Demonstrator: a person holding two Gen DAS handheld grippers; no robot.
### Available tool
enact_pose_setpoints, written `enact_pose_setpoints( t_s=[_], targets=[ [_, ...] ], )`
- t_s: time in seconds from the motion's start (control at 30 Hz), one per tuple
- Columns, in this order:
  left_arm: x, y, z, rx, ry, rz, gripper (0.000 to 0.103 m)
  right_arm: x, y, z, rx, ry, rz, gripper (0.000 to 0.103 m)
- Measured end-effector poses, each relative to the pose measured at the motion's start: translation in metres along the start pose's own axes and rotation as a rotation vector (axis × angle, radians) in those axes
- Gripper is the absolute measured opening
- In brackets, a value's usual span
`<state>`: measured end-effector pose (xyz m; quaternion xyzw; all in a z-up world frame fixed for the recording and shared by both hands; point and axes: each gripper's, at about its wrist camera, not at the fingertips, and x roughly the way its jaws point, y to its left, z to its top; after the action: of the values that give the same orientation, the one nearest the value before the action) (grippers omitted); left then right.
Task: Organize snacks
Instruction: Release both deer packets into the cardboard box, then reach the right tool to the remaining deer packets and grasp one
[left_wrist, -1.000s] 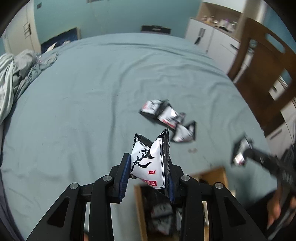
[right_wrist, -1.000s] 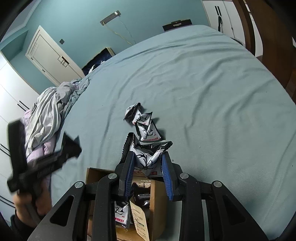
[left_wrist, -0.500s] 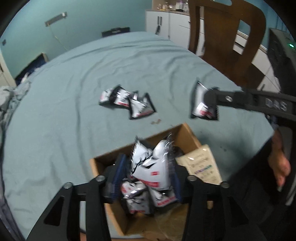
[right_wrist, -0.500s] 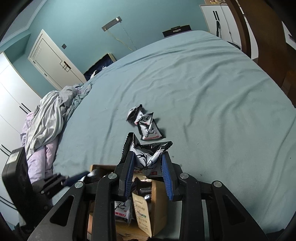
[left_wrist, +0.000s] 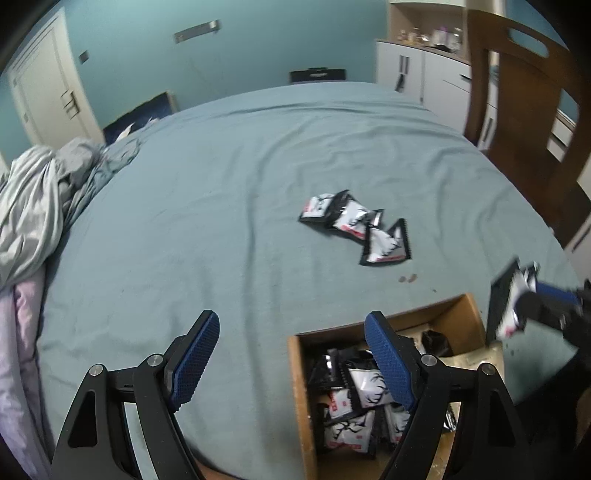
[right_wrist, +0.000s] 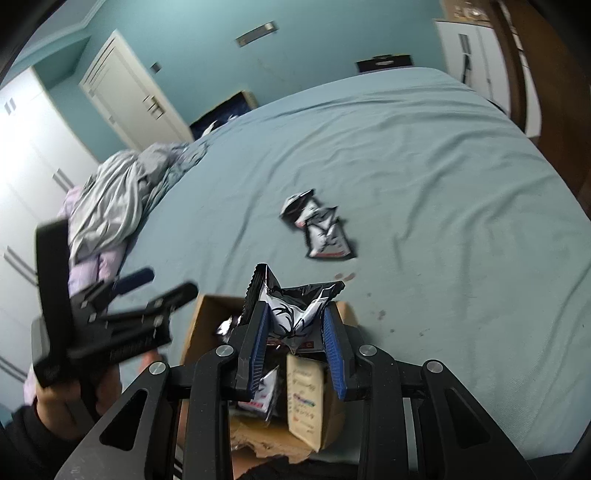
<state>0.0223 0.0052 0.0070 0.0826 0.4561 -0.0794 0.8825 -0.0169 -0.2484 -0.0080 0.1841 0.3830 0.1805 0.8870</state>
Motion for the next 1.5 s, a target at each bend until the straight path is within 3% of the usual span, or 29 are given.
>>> enact_pose_setpoints(
  t_s=[0.37,0.5,0.53,0.6,0.87,1.27,1.33,1.5],
  targets=[
    [0.001,0.012,-0.001,-0.055,0.013,0.002,0.082,0.012,0.026,-0.008,-0.147,0.061,0.017,0.030],
    [0.001,0.010,-0.001,-0.042,0.013,0.006,0.082,0.020,0.025,-0.006,-0.118,0.109,0.034,0.043],
    [0.001,0.010,-0.001,-0.040,0.013,0.006,0.082,0.020,0.025,-0.005,-0.111,0.108,0.030,0.054],
    [0.001,0.009,-0.001,-0.039,0.012,0.008,0.082,0.018,0.020,-0.002,-0.075,0.085,0.015,0.066],
    [0.002,0.008,-0.001,-0.035,0.025,0.011,0.082,0.006,0.009,0.001,0.017,0.027,-0.039,0.067],
    [-0.001,0.004,-0.001,-0.028,0.032,0.006,0.082,-0.003,0.011,0.006,0.001,-0.001,-0.109,0.067],
    [-0.002,0.004,-0.001,-0.028,0.026,0.005,0.082,-0.010,0.010,0.010,-0.012,-0.044,-0.147,0.067],
    [-0.004,0.003,0.002,-0.029,0.010,0.005,0.082,-0.019,0.005,0.022,-0.061,-0.119,-0.336,0.067]
  ],
)
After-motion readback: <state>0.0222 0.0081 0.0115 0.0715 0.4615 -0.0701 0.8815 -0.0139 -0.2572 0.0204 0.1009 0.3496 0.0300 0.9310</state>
